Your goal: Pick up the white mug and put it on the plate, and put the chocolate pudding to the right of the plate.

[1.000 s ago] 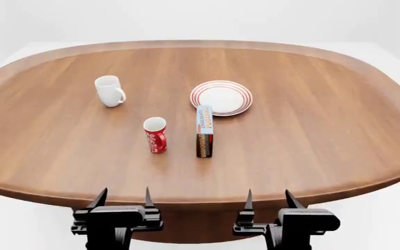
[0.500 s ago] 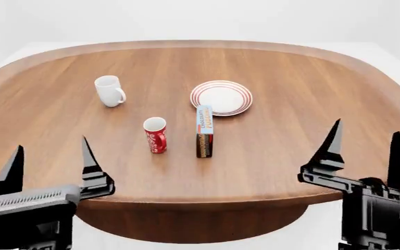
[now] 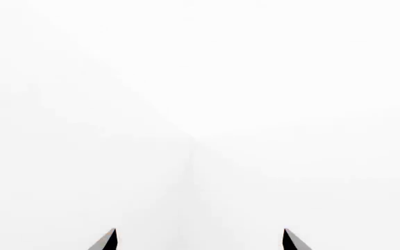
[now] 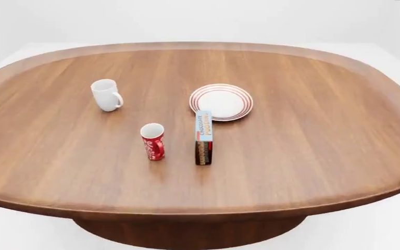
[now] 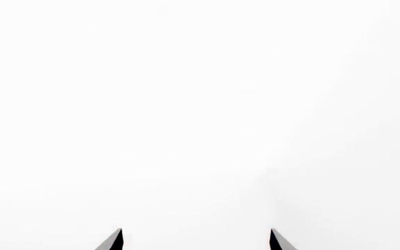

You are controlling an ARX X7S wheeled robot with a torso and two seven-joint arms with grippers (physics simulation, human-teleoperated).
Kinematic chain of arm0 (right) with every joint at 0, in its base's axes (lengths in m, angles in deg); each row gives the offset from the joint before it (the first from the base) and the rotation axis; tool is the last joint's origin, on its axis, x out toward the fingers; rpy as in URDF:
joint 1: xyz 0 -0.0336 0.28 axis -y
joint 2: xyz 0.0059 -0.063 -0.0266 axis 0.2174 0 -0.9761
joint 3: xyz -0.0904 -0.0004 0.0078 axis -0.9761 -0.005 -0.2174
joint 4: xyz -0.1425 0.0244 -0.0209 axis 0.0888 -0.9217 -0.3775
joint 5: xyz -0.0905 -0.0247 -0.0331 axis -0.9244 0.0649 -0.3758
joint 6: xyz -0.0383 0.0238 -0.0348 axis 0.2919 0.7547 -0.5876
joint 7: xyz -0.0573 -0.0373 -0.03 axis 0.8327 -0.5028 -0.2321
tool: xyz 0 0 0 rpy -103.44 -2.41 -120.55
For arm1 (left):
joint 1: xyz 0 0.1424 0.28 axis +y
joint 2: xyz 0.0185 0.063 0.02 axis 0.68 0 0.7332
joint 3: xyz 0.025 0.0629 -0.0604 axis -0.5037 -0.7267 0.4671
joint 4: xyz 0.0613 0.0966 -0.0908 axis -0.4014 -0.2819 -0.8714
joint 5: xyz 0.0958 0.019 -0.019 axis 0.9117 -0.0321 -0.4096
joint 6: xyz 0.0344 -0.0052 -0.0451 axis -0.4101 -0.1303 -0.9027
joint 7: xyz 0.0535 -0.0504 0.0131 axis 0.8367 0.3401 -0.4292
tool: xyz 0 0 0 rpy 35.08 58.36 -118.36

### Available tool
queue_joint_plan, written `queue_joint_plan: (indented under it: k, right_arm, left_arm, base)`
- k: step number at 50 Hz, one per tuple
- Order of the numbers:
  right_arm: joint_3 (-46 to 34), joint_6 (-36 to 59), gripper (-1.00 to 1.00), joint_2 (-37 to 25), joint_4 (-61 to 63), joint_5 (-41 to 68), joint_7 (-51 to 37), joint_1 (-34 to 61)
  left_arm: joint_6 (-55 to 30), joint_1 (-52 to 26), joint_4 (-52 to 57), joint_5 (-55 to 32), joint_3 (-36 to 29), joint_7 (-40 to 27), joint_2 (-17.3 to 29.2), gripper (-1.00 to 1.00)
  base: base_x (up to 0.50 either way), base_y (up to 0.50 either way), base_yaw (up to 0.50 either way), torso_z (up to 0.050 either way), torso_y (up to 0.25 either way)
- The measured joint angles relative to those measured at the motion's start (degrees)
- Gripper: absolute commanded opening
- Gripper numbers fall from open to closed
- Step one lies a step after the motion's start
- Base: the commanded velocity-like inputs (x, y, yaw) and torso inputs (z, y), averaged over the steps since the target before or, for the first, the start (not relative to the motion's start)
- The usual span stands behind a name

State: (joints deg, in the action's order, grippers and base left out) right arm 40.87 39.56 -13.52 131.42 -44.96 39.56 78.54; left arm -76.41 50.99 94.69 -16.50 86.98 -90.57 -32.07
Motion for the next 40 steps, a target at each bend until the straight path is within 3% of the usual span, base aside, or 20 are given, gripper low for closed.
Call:
queue_joint_plan:
  k: [15,40]
  right_arm:
    - [-1.18,-1.68,1.0,-1.32,2.49,0.23,0.92,-0.74]
    - [-4.85,-1.97,1.0,-2.96,2.77,-0.72,2.12,-1.68]
  left_arm:
    - [0.9,2.36,2.94,-1.04,1.45,-5.26,3.46,1.0]
    - [1.19,3.41,3.21,-0.84,0.52,-8.28,5.39,1.0]
  base:
    - [0.5,-0.06,0.0,0.0,0.0]
    - [0.5,-0.02,0.0,0.0,0.001]
